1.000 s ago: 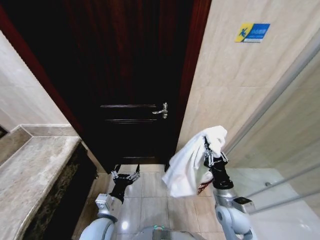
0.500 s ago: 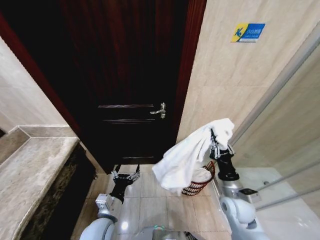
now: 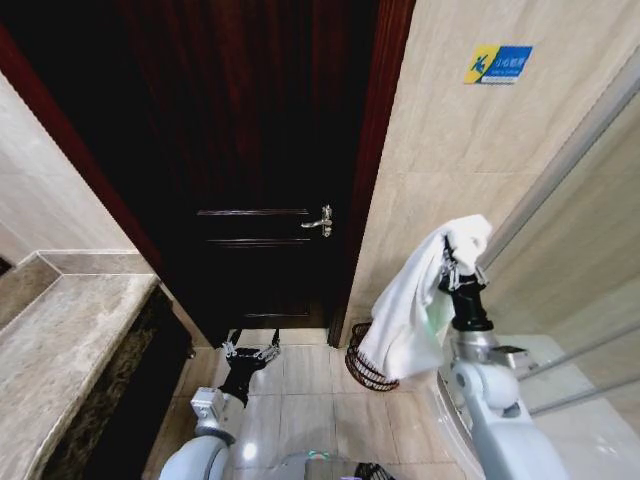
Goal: Discard the used towel into the hamper.
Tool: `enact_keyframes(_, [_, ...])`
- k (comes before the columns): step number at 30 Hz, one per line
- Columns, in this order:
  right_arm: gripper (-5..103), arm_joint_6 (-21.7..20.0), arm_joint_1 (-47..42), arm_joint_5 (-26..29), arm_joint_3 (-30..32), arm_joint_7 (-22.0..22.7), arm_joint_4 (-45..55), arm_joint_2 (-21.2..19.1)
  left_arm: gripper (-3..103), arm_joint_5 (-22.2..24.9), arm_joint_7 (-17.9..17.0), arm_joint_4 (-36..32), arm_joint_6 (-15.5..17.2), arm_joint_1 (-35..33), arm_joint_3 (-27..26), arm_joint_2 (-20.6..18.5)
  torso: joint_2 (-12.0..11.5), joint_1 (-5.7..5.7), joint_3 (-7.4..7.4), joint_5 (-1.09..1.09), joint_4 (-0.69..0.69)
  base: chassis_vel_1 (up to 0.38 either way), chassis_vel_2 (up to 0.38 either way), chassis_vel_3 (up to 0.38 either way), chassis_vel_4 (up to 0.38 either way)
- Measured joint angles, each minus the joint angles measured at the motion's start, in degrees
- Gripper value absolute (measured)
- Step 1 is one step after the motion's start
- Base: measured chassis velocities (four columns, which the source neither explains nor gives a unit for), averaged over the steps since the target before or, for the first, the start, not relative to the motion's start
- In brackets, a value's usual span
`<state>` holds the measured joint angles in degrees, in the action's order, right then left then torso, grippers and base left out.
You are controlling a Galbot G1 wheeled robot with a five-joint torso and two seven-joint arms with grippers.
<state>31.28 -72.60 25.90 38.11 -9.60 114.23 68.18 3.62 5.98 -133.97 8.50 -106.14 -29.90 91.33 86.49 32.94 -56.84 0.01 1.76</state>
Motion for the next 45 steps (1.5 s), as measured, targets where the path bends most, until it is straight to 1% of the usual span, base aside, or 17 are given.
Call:
enact_keyframes(5, [12,-0.3,2.8,1.8,1.2,0.3,-2.7,-2.5,99,0.0,0.0,0.0,0.0,0.0,0.0,0.0,0.0,0.0,0.0,0.0,0.0,0.0,0.0,0.0,0.0])
enact_keyframes(6, [12,-0.3,2.8,1.8,1.2,0.3,-2.7,-2.5,99,0.0,0.0,0.0,0.0,0.0,0.0,0.0,0.0,0.0,0.0,0.0,0.0,0.0,0.0,0.0,0.0])
enact_keyframes(10, [12,-0.6,4.6,3.4,2.2,0.3,-4.1,-5.0,99,0.0,0.0,0.0,0.0,0.0,0.0,0.0,0.0,0.01,0.0,0.0,0.01,0.0,0.0,0.0,0.0])
enact_keyframes(11, [12,-0.6,4.6,3.4,2.2,0.3,-4.1,-5.0,99,0.0,0.0,0.0,0.0,0.0,0.0,0.0,0.0,0.01,0.0,0.0,0.01,0.0,0.0,0.0,0.0])
enact_keyframes(16, [12,-0.8,5.9,4.8,3.3,0.3,-5.7,-8.5,99,0.0,0.0,0.0,0.0,0.0,0.0,0.0,0.0,0.01,0.0,-0.01,0.0,0.0,0.0,0.0,0.0])
enact_keyframes(23, [12,-1.0,7.1,4.6,2.5,-0.2,-6.6,-8.8,99,0.0,0.0,0.0,0.0,0.0,0.0,0.0,0.0,0.0,0.0,0.0,0.0,0.0,0.0,0.0,0.0])
enact_keyframes(25, [12,-1.0,8.2,4.6,1.8,-0.3,-6.9,-9.3,99,0.0,0.0,0.0,0.0,0.0,0.0,0.0,0.0,0.0,0.01,-0.02,0.01,0.0,0.0,0.0,0.0])
enact_keyframes(30, [12,-1.1,9.5,4.7,1.1,-0.5,-7.8,-10.0,99,0.0,0.0,0.0,0.0,0.0,0.0,0.0,0.0,0.01,0.0,-0.01,0.0,0.0,0.0,0.0,0.0])
enact_keyframes(37, [12,-1.5,13.9,5.5,-0.2,-0.8,-10.4,-11.0,99,0.0,0.0,0.0,0.0,0.0,0.0,0.0,0.0,0.0,0.0,-0.01,0.0,0.0,0.0,0.0,0.0])
enact_keyframes(45, [12,-2.7,18.1,5.9,-1.7,0.1,-12.1,-10.5,99,0.0,0.0,0.0,0.0,0.0,0.0,0.0,0.0,0.01,0.0,-0.01,0.01,0.0,0.0,0.0,0.0])
